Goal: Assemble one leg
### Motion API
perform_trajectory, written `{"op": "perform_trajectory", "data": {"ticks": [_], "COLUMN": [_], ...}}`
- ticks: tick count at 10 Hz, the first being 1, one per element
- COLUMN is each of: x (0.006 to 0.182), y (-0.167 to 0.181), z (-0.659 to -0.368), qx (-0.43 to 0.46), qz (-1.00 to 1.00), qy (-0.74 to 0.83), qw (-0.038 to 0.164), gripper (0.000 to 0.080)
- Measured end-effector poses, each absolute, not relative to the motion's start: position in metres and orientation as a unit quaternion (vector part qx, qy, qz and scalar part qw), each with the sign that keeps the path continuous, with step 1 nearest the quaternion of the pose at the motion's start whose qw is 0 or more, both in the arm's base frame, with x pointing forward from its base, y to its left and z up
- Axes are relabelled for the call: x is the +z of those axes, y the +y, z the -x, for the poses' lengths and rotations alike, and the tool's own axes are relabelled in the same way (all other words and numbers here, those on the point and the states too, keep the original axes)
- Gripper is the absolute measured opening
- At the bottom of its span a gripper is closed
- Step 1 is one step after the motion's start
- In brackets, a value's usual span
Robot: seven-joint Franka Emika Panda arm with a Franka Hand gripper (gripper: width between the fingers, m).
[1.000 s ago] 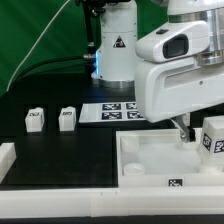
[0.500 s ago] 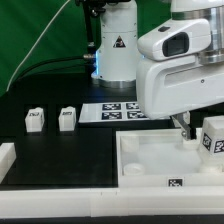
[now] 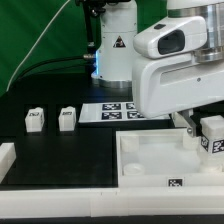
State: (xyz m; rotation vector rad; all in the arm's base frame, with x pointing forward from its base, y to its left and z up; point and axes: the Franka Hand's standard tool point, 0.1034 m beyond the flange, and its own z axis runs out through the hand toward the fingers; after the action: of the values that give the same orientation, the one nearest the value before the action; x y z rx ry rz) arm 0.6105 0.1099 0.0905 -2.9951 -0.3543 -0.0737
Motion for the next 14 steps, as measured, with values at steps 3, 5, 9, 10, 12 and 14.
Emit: {"op": "perform_trajectory", "data": {"ticks": [3, 5, 9, 10, 12, 14], "x": [0.0904, 0.0904, 0.0896, 0.0888, 0.088, 0.0883], "y": [0.1066, 0.1073, 0.1065, 0.1047, 0.1024, 0.1021], "z": [-0.6118, -0.6116, -0.6114, -0.6111, -0.6119, -0.613], "qx": [-0.028, -0.027, -0.018, -0.024, -0.021, -0.017], "qz": [0.99, 0.991, 0.997, 0.993, 0.967, 0.931], "qy": [-0.127, -0.113, 0.034, 0.095, 0.241, 0.356], "qw": [0.062, 0.064, 0.07, 0.073, 0.075, 0.076], "gripper": [0.029, 0.029, 0.0291, 0.0291, 0.0291, 0.0291]}}
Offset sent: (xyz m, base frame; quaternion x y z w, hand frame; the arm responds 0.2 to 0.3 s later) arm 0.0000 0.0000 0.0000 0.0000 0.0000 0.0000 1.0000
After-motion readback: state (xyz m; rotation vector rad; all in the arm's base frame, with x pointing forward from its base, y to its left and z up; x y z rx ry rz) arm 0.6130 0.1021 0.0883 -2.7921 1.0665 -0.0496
